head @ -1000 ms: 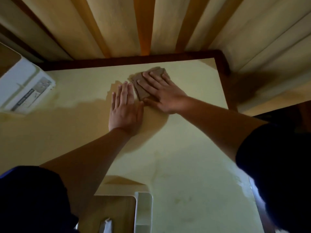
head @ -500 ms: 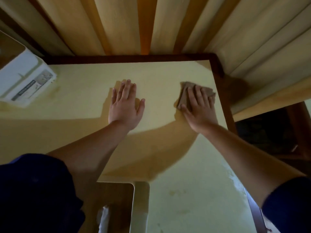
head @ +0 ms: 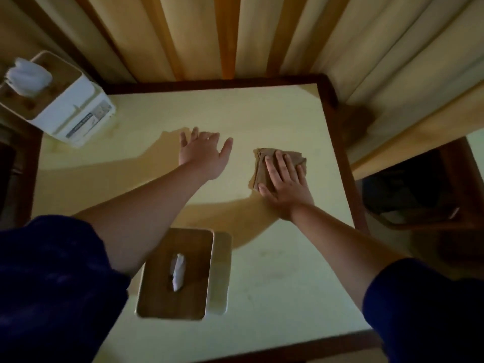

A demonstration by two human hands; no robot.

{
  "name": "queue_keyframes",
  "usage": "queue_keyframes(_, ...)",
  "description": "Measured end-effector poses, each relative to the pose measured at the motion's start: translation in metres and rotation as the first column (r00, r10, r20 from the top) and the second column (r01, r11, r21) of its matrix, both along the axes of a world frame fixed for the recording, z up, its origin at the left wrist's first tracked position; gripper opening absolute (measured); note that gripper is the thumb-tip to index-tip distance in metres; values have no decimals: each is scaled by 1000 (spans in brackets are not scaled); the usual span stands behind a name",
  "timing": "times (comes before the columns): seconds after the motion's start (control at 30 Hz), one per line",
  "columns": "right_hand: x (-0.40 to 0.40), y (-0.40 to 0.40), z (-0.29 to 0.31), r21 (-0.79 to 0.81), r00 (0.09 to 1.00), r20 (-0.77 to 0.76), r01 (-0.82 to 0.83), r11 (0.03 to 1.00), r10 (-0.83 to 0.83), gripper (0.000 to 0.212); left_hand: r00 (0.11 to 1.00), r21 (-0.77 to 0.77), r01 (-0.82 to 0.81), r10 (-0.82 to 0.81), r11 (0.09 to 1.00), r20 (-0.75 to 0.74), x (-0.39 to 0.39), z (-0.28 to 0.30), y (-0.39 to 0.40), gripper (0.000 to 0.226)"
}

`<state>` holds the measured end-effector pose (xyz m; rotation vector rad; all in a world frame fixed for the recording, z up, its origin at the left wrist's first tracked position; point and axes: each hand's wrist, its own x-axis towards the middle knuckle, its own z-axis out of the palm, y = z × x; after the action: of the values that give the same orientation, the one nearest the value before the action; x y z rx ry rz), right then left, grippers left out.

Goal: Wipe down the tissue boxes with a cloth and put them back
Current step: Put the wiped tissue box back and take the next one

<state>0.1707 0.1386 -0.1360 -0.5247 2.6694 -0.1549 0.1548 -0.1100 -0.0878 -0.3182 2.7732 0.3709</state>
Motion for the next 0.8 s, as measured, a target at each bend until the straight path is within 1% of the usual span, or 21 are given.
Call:
queue_keyframes(0.1,59,14,2,-1,998,44,-43,999,43,77,1000,100,9,-11,995,18,50,31,13,60)
queue_keyframes(0.23,147,38,10,12,993,103,-66,998,65,77,995,248,28,-4,968,-96,125,60,19,54)
queue_keyframes(0.37,216,57,16,18,984,149,-97,995,93,76,964,358,57,42,932,-262,199,71,18,47)
queue_keyframes(0.47,237,58,26,27,987,129,-97,995,92,78,934,403,-12,154,915,-322,245,73,13,45)
queue_keyframes(0.57,219,36,53,-10,995,100,5,1000,-4,79,907,343,-116,240,932,-346,280,72,2,42)
queue_keyframes(0.6,208,24,66,-51,994,96,66,997,-60,77,901,318,-166,275,933,-335,290,72,-3,43)
queue_keyframes(0.63,198,11,78,-126,986,104,141,982,-128,71,895,304,-219,315,927,-315,298,72,-8,45)
queue_keyframes(0.7,179,-15,95,-334,966,147,252,908,-214,53,883,307,-311,393,900,-258,308,72,-14,47)
queue_keyframes(0.73,171,-29,101,-417,967,147,251,873,-208,50,879,314,-342,420,886,-226,311,72,-14,48)
queue_keyframes(0.8,158,-57,108,-494,983,130,178,851,-130,53,884,314,-373,437,873,-166,311,71,-10,45)
